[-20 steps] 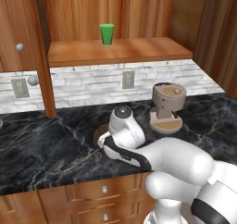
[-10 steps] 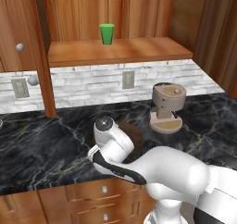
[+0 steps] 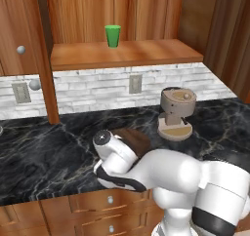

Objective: Pick the lemon wedge from the cabinet and place it in the bowl. Then pick the bowl and place it in the sink. Then turn on the sink facuet.

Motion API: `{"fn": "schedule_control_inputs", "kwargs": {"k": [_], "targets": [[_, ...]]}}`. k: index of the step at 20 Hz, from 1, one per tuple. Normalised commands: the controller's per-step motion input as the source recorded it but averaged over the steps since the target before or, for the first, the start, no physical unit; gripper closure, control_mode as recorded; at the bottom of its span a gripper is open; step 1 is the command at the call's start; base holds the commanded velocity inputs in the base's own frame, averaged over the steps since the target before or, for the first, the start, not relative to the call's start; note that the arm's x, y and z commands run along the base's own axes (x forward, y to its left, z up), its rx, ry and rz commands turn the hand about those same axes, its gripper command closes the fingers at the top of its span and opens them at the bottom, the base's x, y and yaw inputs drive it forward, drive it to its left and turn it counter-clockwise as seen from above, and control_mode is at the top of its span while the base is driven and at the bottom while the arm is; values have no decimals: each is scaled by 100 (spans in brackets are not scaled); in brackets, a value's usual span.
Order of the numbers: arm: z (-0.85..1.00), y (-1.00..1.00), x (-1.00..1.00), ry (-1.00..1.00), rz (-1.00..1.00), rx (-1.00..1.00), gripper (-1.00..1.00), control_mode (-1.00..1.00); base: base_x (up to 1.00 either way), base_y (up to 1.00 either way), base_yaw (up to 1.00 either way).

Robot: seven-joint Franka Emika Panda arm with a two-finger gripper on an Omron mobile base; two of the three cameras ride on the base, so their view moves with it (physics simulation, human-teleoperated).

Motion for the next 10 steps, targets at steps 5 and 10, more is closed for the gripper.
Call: {"fn": "schedule_control_inputs", "kwargs": {"k": [5,10], "targets": [[-13,-10,23,8,0,-4,-100,-100,0,0,0],[-8,-13,4,5,0,-1,100,-100,0,0,0]]}}
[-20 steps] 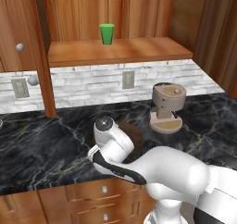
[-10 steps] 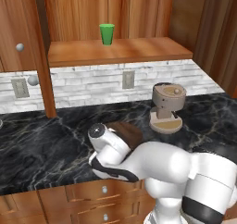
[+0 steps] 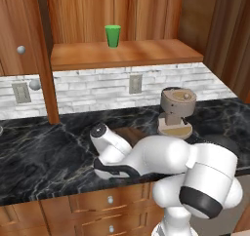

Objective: Pick the lemon wedge from the cabinet and place it in the bowl. Then pick the bowl and place it in the sink. Then turn on the sink facuet.

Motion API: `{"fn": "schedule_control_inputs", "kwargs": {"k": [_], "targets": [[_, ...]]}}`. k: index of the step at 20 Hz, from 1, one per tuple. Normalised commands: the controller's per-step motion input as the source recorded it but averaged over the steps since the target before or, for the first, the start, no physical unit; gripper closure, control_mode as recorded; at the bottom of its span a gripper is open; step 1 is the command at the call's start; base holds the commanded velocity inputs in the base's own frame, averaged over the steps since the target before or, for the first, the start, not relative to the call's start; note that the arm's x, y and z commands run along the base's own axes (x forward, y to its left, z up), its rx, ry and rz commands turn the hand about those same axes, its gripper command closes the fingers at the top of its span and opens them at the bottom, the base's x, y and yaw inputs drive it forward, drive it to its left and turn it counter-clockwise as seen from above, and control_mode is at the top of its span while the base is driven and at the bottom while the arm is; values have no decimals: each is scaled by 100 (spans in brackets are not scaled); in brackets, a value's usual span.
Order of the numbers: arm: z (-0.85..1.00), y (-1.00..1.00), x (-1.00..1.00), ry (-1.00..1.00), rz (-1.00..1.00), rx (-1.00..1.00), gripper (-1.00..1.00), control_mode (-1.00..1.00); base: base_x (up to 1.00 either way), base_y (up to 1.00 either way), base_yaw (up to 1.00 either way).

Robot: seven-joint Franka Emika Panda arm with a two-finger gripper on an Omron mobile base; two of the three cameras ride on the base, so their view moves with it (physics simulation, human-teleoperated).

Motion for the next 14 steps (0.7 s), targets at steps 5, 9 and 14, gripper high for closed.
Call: {"fn": "schedule_control_inputs", "kwargs": {"k": [5,9,14], "targets": [[1,-10,-27,-2,0,0,100,-100,0,0,0],[67,-22,-90,-13,9,0,100,-100,0,0,0],[100,-7,-99,-16,15,-7,100,-100,0,0,0]]}}
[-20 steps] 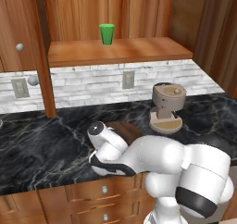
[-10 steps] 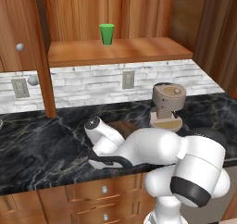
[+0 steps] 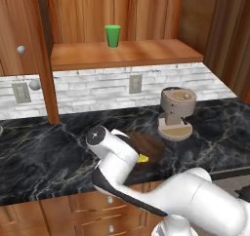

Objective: Pick the lemon wedge from the cabinet and place it in the bowl. Then pick the bowl and place it in the sink. Then turn on the sink facuet.

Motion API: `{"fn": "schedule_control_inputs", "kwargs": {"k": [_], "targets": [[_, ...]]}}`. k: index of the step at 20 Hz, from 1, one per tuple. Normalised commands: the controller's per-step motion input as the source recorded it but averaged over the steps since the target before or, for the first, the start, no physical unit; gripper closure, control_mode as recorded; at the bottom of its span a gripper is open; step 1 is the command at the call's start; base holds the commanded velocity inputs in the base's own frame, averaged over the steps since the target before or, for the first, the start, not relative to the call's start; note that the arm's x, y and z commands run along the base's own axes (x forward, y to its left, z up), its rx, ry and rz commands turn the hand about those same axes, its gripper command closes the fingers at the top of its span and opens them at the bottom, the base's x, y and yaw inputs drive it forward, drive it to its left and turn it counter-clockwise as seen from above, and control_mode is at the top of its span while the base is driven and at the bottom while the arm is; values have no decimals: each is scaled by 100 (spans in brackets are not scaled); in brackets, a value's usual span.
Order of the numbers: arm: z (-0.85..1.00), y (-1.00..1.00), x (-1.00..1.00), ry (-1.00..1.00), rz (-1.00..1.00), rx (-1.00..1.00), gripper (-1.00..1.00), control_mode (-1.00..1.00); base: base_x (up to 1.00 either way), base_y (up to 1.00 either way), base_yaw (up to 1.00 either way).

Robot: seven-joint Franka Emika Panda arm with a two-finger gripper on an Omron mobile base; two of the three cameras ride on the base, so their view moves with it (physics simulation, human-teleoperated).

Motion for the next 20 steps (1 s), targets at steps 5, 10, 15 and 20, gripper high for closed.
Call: {"fn": "schedule_control_inputs", "kwargs": {"k": [5,10,15,20], "targets": [[100,-27,-100,-23,28,-7,100,-100,0,0,0],[100,-34,-100,-16,34,-2,100,-100,0,0,0],[100,-32,-91,-1,36,0,100,-100,0,0,0],[100,-5,-44,9,21,0,100,-100,0,0,0]]}}
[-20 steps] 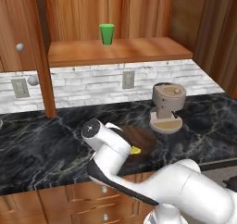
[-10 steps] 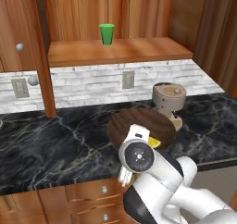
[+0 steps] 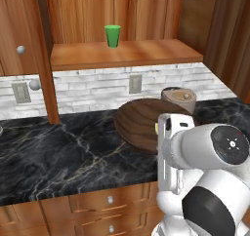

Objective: Pick the lemon wedge from the cabinet and place it in the bowl. Then pick the bowl and place it in the sink. Then turn on the sink facuet.

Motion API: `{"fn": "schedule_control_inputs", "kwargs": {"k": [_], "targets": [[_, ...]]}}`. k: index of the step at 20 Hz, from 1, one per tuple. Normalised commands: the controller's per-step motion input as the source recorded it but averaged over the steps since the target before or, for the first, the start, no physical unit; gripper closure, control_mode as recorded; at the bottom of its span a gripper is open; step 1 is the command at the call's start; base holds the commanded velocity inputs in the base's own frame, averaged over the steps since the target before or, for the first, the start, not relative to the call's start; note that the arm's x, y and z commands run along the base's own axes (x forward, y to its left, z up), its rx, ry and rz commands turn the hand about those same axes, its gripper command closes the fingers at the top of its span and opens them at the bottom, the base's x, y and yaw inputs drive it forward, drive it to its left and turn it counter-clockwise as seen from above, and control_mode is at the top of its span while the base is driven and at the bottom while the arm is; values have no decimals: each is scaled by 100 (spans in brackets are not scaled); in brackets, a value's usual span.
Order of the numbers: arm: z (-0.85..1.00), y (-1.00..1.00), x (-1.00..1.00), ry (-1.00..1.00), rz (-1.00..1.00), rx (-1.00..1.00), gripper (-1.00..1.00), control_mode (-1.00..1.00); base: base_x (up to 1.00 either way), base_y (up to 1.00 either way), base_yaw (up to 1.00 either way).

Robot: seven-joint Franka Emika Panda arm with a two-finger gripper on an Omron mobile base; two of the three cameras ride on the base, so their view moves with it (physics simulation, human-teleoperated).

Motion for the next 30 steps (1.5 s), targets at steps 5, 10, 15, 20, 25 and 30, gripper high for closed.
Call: {"fn": "schedule_control_inputs", "kwargs": {"k": [5,10,15,20,25,30], "targets": [[60,-23,-56,2,9,2,100,-100,0,0,0],[34,-29,-62,-3,6,1,100,-100,0,0,0],[3,-3,-37,0,0,0,100,-100,0,0,0],[0,0,-9,0,0,0,100,-100,0,0,0],[0,1,0,0,0,-1,100,100,-16,0,0],[0,0,0,0,0,0,100,100,-88,-5,0]]}}
